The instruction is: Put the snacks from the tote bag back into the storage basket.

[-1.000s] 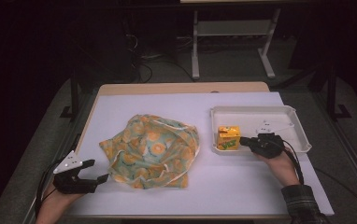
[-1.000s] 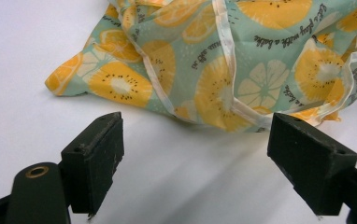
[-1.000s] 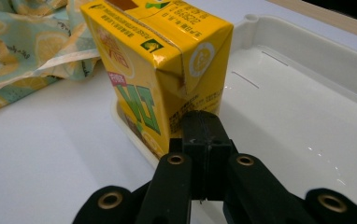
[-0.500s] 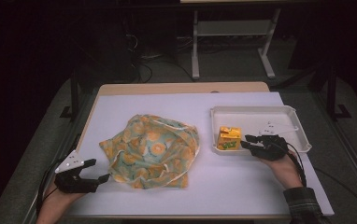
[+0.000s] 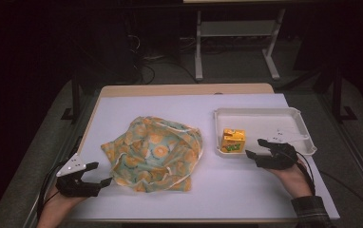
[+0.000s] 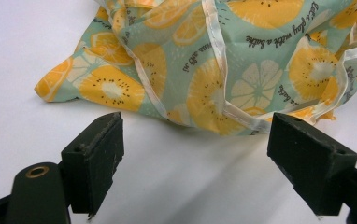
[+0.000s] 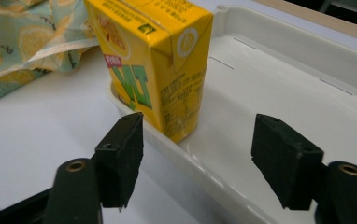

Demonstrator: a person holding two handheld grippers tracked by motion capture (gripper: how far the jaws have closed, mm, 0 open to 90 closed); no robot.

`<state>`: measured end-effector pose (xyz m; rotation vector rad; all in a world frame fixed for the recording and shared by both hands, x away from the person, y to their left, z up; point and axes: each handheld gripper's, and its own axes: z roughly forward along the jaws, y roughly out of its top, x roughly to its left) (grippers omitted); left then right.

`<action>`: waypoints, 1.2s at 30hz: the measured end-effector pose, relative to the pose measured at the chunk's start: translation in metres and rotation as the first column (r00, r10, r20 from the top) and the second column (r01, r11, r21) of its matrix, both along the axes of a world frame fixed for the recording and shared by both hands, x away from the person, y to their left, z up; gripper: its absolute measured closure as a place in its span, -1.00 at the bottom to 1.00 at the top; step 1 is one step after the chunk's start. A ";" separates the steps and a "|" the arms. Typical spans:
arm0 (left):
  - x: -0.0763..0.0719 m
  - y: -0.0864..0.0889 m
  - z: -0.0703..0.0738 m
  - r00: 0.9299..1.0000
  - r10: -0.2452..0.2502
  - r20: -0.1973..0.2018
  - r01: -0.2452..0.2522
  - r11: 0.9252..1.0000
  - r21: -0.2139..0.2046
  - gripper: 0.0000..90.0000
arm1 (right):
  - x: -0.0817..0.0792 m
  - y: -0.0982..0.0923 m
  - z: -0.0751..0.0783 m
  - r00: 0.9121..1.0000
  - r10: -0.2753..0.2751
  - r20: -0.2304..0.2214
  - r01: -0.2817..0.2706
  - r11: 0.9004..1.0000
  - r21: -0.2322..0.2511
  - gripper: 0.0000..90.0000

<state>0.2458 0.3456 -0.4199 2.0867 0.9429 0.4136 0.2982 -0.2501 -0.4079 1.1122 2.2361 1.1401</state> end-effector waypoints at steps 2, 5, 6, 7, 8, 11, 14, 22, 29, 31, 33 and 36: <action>0.000 0.000 0.000 1.000 -0.001 -0.001 0.001 1.000 -0.005 -0.59 | -0.002 0.000 -0.001 1.000 -0.001 -0.001 0.001 1.000 -0.002 -0.28; -0.001 0.000 0.000 1.000 -0.002 -0.002 0.002 1.000 -0.004 -0.59 | -0.011 -0.003 -0.003 1.000 0.001 0.002 -0.001 1.000 -0.001 -0.33; -0.001 0.000 0.000 1.000 -0.002 -0.003 0.002 1.000 -0.002 -0.59 | -0.011 -0.003 -0.003 1.000 0.001 0.002 -0.001 1.000 -0.001 -0.33; -0.001 0.000 0.000 1.000 -0.002 -0.002 0.002 1.000 -0.001 -0.59 | -0.014 -0.003 -0.004 1.000 0.006 -0.002 -0.006 1.000 0.004 -0.33; -0.001 0.000 -0.001 1.000 -0.002 -0.002 0.002 1.000 -0.002 -0.59 | -0.016 -0.004 -0.004 1.000 0.007 0.001 -0.007 1.000 0.003 -0.34; -0.001 -0.001 -0.001 1.000 0.002 -0.008 -0.002 1.000 -0.005 -0.59 | -0.024 -0.005 -0.006 1.000 0.017 0.003 -0.017 1.000 0.003 -0.36; -0.001 -0.001 -0.001 1.000 -0.001 -0.007 0.001 1.000 0.001 -0.59 | -0.032 -0.006 -0.009 1.000 0.024 0.001 -0.024 1.000 0.006 -0.39; -0.001 -0.003 -0.002 1.000 -0.023 -0.008 0.023 1.000 0.007 -0.59 | -0.047 -0.004 -0.015 1.000 0.019 0.002 -0.019 1.000 0.007 -0.53; -0.001 -0.004 -0.003 1.000 -0.023 -0.014 0.023 1.000 0.007 -0.59 | -0.060 -0.004 -0.024 1.000 0.013 -0.004 -0.013 1.000 0.009 -0.63; -0.002 -0.004 -0.003 1.000 -0.025 -0.018 0.025 1.000 0.009 -0.59 | -0.063 -0.004 -0.028 1.000 0.015 -0.007 -0.015 1.000 -0.003 -0.64; -0.002 -0.004 -0.003 1.000 -0.026 -0.017 0.027 1.000 0.010 -0.59 | -0.065 -0.004 -0.030 1.000 0.014 -0.010 -0.014 1.000 -0.010 -0.66; -0.002 -0.005 -0.004 0.999 -0.030 -0.019 0.030 0.999 0.014 -0.59 | -0.070 -0.003 -0.036 1.000 0.015 -0.024 -0.016 0.999 -0.029 -0.67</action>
